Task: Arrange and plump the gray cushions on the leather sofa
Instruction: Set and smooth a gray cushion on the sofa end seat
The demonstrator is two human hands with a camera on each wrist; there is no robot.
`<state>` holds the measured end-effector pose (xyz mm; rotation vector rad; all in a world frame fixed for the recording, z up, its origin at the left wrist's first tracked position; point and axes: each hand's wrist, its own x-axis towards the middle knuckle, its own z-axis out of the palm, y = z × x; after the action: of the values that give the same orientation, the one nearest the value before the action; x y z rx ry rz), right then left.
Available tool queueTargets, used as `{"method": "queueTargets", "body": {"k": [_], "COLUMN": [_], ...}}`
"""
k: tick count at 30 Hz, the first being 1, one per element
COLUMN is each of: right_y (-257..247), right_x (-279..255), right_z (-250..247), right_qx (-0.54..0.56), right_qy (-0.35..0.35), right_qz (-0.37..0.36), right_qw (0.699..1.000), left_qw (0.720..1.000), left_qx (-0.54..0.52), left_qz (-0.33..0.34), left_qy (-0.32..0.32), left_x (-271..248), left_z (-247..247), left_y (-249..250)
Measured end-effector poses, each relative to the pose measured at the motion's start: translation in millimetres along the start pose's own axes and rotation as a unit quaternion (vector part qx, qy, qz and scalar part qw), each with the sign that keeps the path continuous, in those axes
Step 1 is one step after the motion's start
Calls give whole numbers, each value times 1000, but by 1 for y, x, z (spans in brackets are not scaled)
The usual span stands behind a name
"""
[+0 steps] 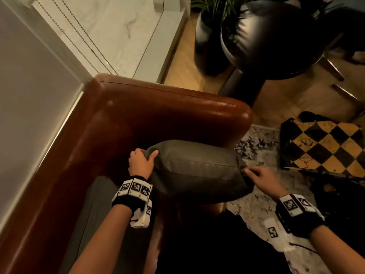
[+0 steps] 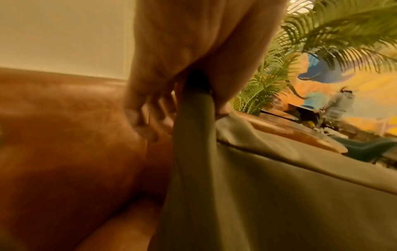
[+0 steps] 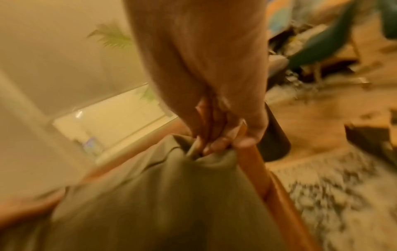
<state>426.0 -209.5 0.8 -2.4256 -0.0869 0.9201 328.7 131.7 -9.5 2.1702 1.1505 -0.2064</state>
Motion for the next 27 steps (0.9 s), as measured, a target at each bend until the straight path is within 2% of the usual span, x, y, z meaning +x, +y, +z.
{"method": "queueTargets", "body": {"k": [1,3,8,10,11,13,14,15,16,17,18,19,22,23,27], "right_y": [0,-1,8,16,18,22,24,30,36,43,53,60,70,65,24], "right_x": [2,4,7,10,10,4,-2,-9,-16,-24,-30,-36,-40,-40,-22], "right_z": [5,11,23,29,31,24,18,10,1,-10,-21,-31,-54,-55,-34], "right_qx": [-5,-41,-227,-263,-245,-95,29,180,330,471,548,563,387,339,248], "right_qy": [17,7,-5,25,52,136,174,197,212,213,215,212,193,180,89], "right_qz": [-1,-14,-82,-103,-102,-62,-22,14,40,67,93,110,120,112,81], "right_qw": [1000,999,971,959,963,984,984,964,919,853,803,791,893,917,961], "left_qw": [1000,998,996,994,993,991,992,993,994,994,995,995,994,993,993], "left_qx": [-21,-44,0,15,19,16,8,-6,-23,-35,-41,-47,-72,-77,-80], "left_qz": [10,29,46,69,84,100,102,102,98,94,89,86,70,72,71], "left_qy": [11,41,70,77,85,86,76,60,43,32,27,24,31,42,52], "left_x": [-3,-8,-6,-7,-9,-7,-4,1,6,11,14,15,11,7,-12], "left_z": [3,4,-2,-3,-3,-5,-7,-9,-11,-13,-14,-14,-11,-10,-10], "left_y": [-5,-10,-5,-3,-3,-2,-2,-3,-4,-4,-5,-6,-11,-11,-9]}}
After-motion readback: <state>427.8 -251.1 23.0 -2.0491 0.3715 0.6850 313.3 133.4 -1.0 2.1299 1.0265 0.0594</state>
